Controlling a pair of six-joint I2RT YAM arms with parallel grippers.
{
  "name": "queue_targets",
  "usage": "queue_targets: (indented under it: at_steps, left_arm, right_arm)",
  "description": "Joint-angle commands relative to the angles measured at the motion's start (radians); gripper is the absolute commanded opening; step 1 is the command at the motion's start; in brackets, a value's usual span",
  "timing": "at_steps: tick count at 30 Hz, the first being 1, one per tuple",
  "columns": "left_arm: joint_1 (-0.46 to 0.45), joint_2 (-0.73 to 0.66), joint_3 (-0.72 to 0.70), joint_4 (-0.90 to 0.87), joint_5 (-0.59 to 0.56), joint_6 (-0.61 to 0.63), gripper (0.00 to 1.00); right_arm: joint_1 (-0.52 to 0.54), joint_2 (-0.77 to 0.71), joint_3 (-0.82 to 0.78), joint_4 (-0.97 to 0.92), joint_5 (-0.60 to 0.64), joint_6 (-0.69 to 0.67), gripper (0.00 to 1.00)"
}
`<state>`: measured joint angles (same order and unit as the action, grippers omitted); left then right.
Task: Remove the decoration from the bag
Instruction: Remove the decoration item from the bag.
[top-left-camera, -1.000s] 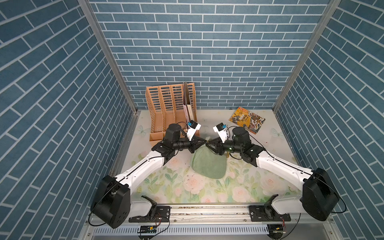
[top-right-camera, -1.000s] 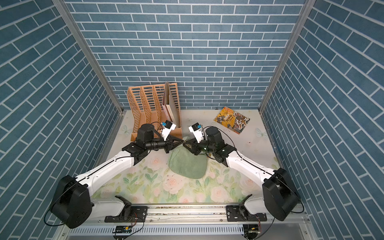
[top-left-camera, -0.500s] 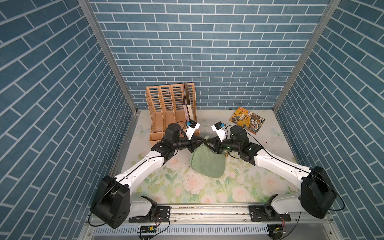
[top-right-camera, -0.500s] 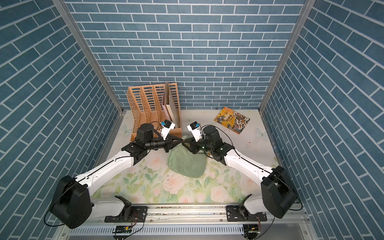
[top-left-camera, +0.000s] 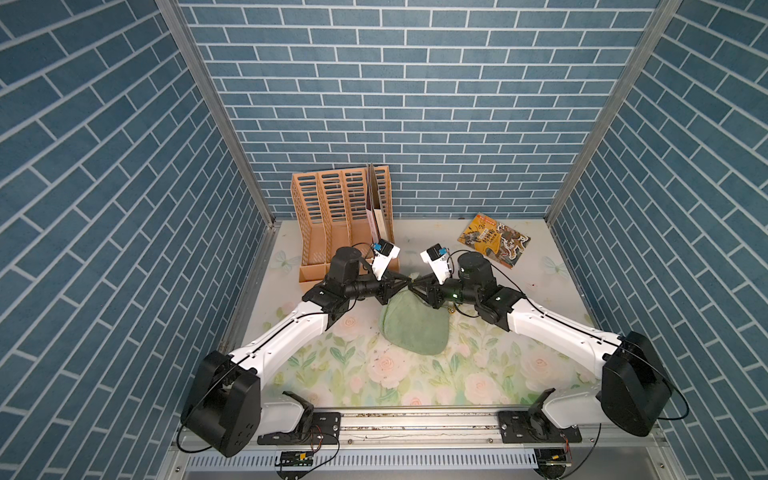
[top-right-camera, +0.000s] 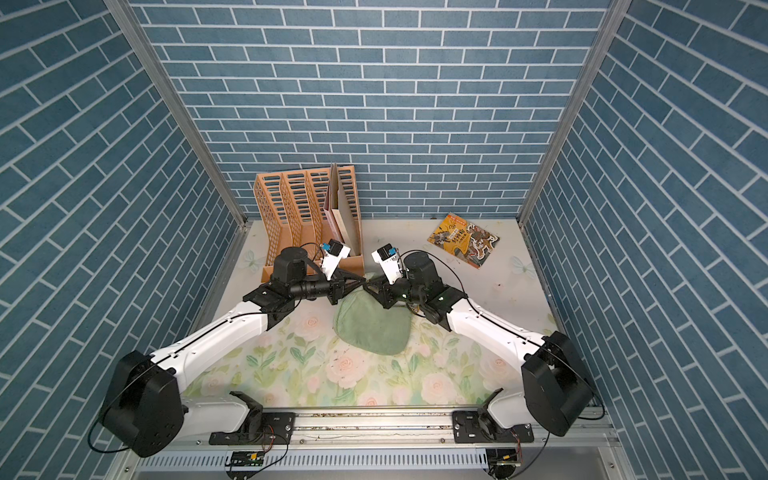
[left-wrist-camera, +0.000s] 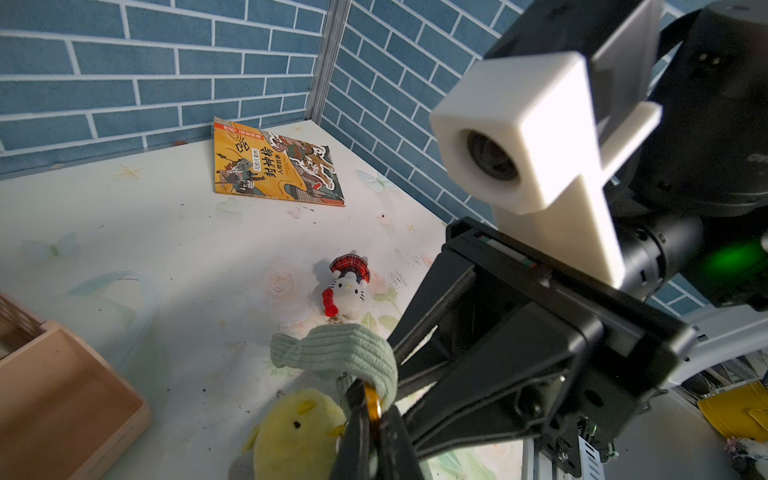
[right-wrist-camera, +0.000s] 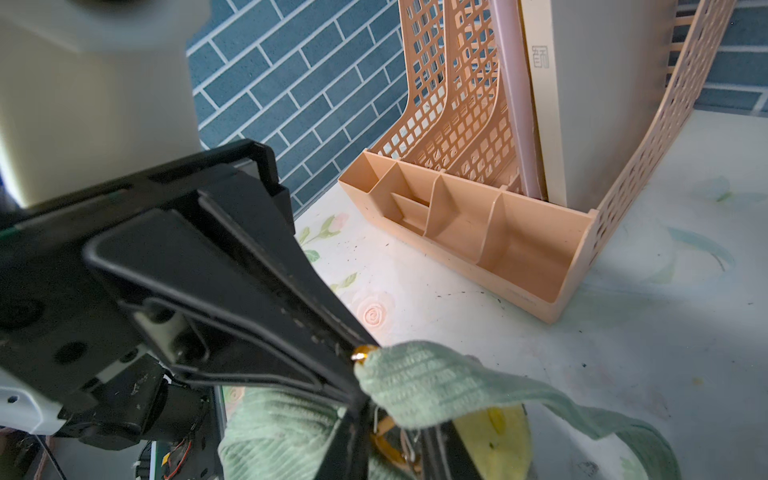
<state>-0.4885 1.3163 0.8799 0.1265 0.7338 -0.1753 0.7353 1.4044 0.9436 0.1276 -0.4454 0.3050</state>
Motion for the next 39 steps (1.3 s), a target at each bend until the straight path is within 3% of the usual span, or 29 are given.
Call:
queue_targets:
  at_steps: [1, 10, 17, 25, 34, 39]
  left_arm:
    - [-0.008, -0.03, 0.004, 0.02, 0.056, 0.014, 0.01]
    - [-0.007, -0.03, 0.02, -0.007, 0.055, 0.03, 0.12]
    - [0.003, -0.043, 0.024, -0.03, 0.041, 0.036, 0.39]
    - [0.029, -0.055, -0.015, -0.012, 0.017, 0.058, 0.5]
    - [0.028, -0.064, -0.065, 0.008, 0.026, 0.163, 0.47]
    - [0.028, -0.068, -0.08, 0.013, 0.022, 0.184, 0.32]
  right_arm:
    - [0.006, 0.015, 0.032, 0.012, 0.005, -0.012, 0.21]
    - [0.006, 0.011, 0.033, 0.004, -0.007, -0.019, 0.18]
    - [0.004, 0.01, 0.032, -0.003, -0.012, -0.023, 0.18]
    - [0.0, 0.006, 0.04, -0.022, -0.026, -0.029, 0.17]
    - [-0.023, -0.006, 0.074, -0.095, -0.088, -0.044, 0.17]
    - [-0.045, -0.01, 0.09, -0.126, -0.141, -0.042, 0.17]
